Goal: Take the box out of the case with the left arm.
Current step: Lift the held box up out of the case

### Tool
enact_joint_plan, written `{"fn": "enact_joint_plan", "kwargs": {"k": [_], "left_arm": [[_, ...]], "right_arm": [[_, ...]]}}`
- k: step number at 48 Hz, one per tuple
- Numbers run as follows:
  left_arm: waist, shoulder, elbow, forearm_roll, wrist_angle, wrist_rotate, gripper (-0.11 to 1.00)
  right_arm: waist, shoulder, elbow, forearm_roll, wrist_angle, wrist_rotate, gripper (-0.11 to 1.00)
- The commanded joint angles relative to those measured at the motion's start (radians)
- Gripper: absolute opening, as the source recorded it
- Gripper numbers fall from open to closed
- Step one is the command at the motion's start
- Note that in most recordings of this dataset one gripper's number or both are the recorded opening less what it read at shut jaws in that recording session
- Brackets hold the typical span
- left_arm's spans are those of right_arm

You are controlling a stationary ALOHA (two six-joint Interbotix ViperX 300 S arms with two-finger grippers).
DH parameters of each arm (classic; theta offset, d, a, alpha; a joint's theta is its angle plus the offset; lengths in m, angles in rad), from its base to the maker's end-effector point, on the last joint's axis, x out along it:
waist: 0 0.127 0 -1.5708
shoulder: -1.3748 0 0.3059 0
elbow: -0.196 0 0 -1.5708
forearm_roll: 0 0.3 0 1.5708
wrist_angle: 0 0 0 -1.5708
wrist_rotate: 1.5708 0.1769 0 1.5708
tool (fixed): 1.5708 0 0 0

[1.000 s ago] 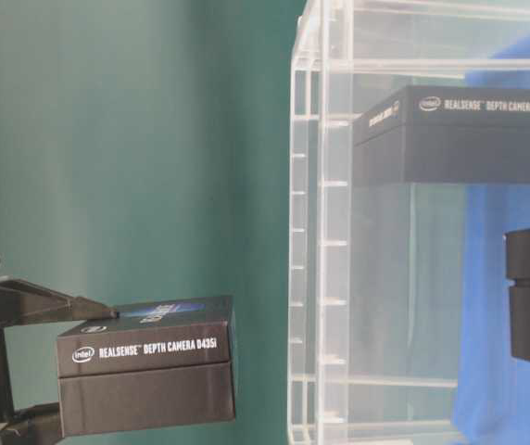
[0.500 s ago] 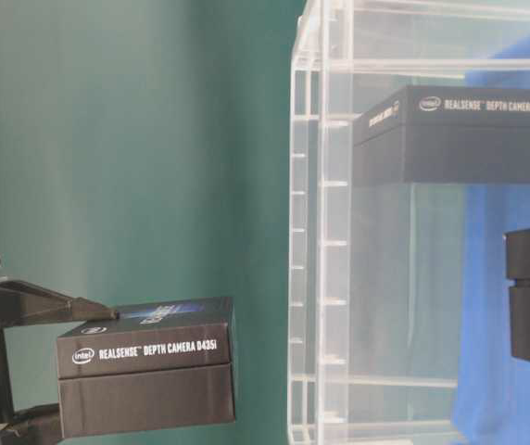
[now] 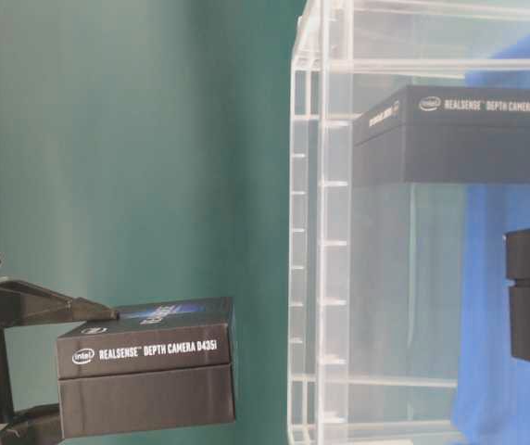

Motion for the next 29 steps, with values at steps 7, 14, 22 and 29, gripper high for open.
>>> {"fn": "enact_joint_plan", "kwargs": {"k": [7, 14, 22, 29], "left_arm": [[0.002, -0.029, -0.020, 0.003, -0.003, 0.002, 0.63], [0.002, -0.031, -0.020, 0.005, -0.002, 0.002, 0.63], [0.002, -0.029, -0.020, 0.005, -0.003, 0.000, 0.63], [0.002, -0.031, -0.020, 0.003, -0.003, 0.000, 0.63]], "right_arm": [[0.000, -0.002, -0.012, -0.002, -0.005, -0.002, 0.01], [0.000, -0.002, -0.011, -0.002, -0.005, -0.002, 0.01], [0.000, -0.002, -0.012, -0.002, -0.003, -0.002, 0.01], [0.000, -0.002, -0.011, -0.002, -0.002, -0.002, 0.01]]}}
